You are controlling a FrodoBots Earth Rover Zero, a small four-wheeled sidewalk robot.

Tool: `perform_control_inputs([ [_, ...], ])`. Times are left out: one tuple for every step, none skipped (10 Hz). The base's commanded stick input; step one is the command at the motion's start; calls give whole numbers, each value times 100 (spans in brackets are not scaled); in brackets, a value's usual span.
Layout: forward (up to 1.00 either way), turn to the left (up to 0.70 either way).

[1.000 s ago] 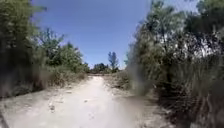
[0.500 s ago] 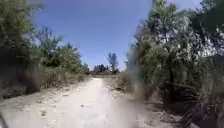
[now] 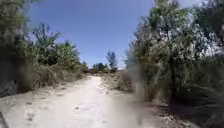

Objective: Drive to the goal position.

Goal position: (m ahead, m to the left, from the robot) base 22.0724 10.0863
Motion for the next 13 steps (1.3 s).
perform_control_inputs([
  [45,2],
  [45,2],
  [45,2],
  [45,2],
  [45,2],
  [45,2],
  [45,2],
  [45,2],
  [45,2],
  [45,2],
  [45,2],
  [45,2],
  [45,2],
])
